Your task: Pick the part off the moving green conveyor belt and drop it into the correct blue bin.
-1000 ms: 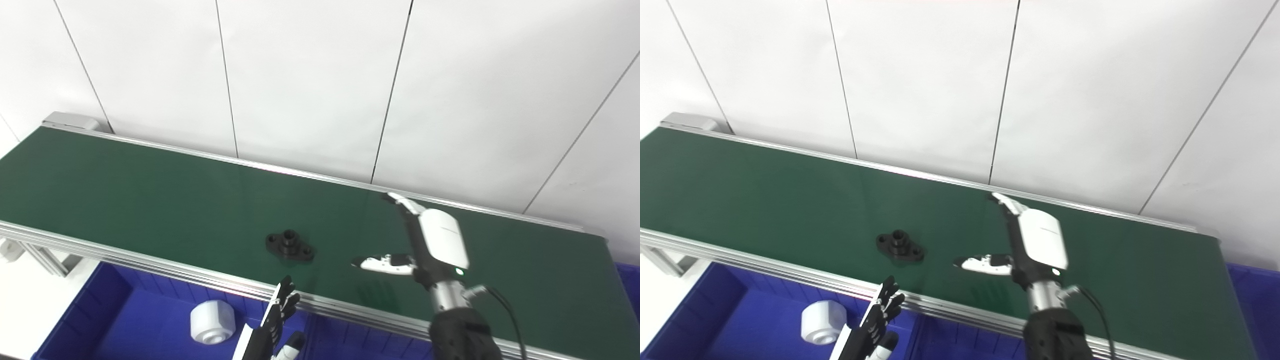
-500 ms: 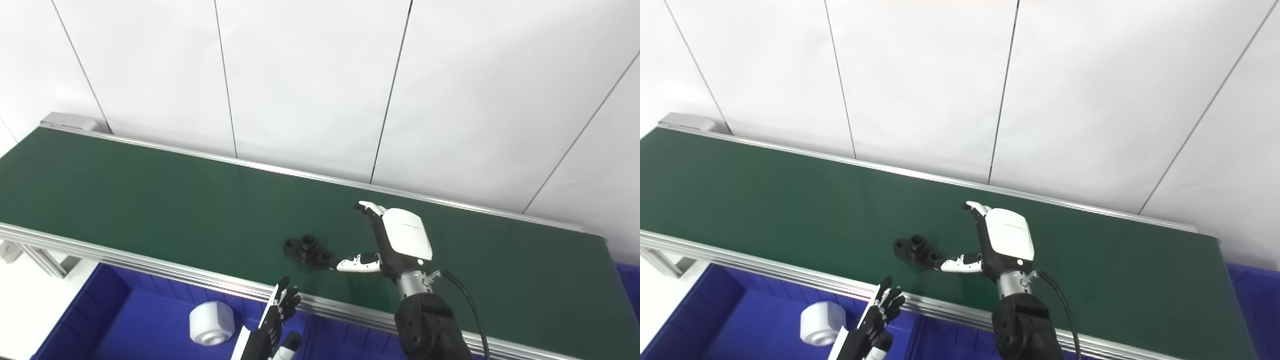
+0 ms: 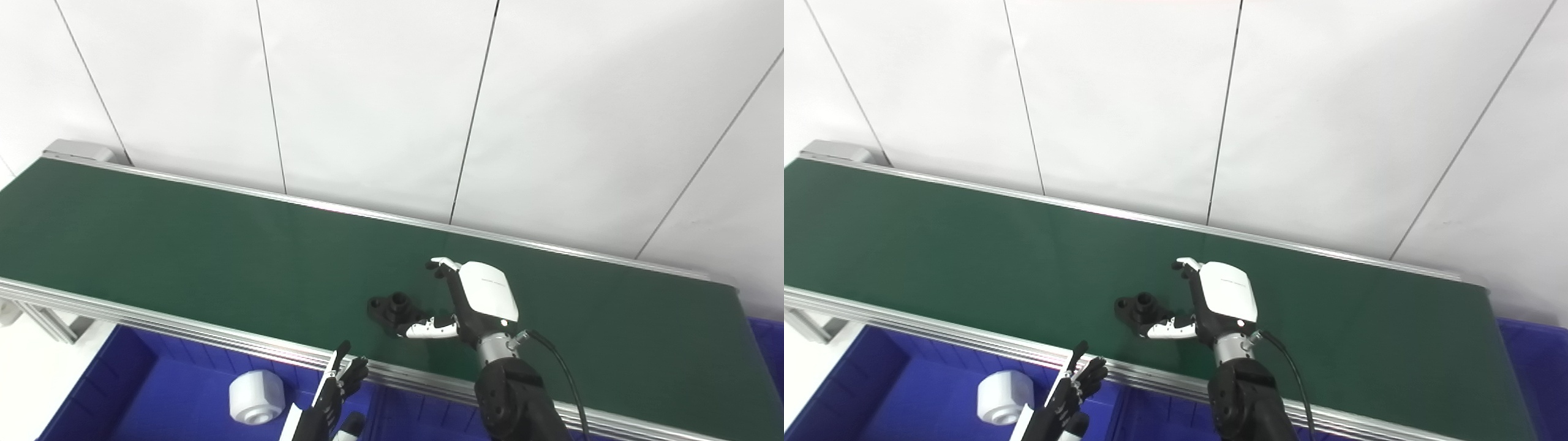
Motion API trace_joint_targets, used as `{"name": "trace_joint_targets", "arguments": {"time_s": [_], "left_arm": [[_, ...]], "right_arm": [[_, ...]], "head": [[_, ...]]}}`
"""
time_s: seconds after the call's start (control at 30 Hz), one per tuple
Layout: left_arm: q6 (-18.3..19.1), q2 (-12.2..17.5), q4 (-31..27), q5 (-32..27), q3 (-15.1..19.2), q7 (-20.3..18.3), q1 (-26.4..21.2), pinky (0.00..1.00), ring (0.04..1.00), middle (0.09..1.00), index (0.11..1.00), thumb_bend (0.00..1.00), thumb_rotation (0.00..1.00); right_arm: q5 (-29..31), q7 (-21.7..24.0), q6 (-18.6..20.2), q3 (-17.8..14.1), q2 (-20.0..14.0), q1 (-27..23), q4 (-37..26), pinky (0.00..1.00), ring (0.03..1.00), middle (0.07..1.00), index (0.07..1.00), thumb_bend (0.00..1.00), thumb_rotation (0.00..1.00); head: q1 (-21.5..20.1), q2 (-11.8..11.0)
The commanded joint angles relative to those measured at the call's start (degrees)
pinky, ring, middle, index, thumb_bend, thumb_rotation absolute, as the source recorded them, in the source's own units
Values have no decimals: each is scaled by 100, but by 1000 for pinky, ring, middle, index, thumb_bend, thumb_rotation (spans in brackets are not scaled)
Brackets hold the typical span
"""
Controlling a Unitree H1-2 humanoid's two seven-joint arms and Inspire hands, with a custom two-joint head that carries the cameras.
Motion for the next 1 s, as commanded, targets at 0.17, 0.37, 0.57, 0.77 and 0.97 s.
{"name": "trace_joint_targets", "arguments": {"time_s": [0.17,0.37,0.57,0.77,0.97], "left_arm": [[-133,-69,-246,105,-79,-3,99,864,869,885,1000,694,853],[-113,-75,-311,50,-119,-32,151,859,867,869,1000,696,835],[-122,-60,-353,32,-167,-37,178,849,858,862,1000,690,818],[-52,-66,-422,-31,-196,-38,214,841,850,852,1000,693,808],[-42,-51,-444,-44,-218,-49,220,832,846,848,1000,694,789]], "right_arm": [[253,-297,-68,76,81,-242,466,634,614,630,705,991,377],[302,-615,-77,229,100,-190,831,437,462,537,693,992,341],[53,-969,-47,605,56,-221,1315,431,498,566,639,861,332],[123,-1577,-149,707,-6,-162,1620,137,196,296,491,512,153],[294,-1905,-216,731,-6,-170,1790,122,180,264,476,511,147]], "head": [[99,82],[145,132],[145,191],[123,219],[108,239]]}}
